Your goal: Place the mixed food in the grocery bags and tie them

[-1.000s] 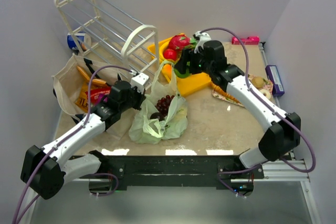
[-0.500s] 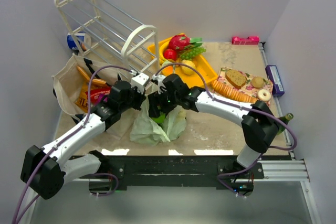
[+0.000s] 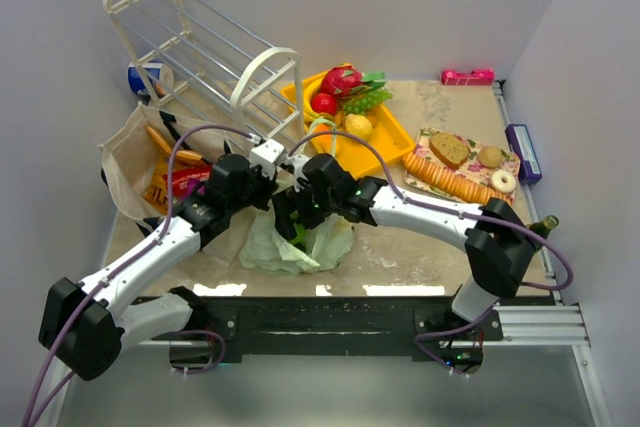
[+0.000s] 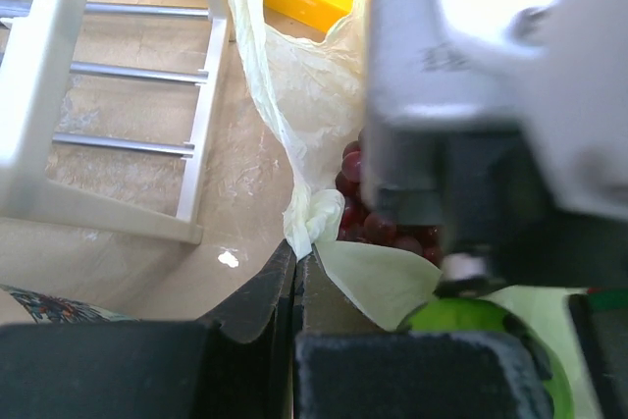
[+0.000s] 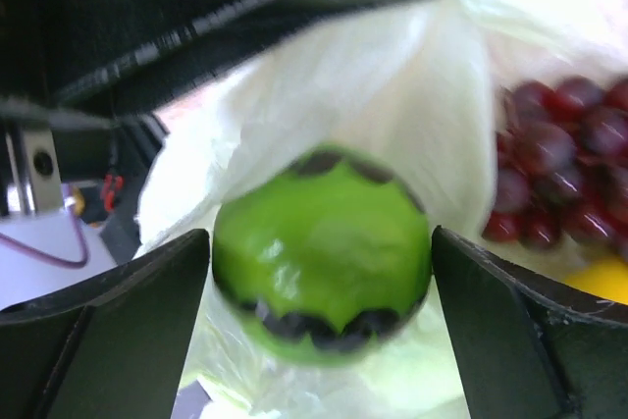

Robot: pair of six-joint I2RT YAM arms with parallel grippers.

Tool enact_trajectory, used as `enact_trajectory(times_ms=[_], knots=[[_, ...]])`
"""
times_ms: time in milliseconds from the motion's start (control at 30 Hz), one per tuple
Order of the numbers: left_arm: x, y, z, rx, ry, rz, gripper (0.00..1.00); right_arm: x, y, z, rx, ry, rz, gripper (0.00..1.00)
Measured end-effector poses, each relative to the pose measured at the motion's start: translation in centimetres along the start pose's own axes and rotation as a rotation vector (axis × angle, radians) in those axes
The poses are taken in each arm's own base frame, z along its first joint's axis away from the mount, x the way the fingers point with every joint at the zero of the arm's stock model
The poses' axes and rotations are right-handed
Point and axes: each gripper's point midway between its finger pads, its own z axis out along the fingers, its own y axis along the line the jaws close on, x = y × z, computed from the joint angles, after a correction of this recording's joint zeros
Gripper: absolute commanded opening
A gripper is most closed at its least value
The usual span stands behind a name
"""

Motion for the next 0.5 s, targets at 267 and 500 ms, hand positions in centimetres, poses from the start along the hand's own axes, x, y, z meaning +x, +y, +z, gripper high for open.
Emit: enact_trajectory(times_ms=[267,500], knots=[[-0.2,-0.1,0.0,0.007,-0.007,0.001,0.00,-2.2,-0.5,-4.4,0.093,-0.092,-0.044,0.99],[-0.2,-0.6,-0.1,0.025,-0.009,0.005,0.00,-5.5,-4.4,-7.1,0.202,-0.179,-0.023,0.93]])
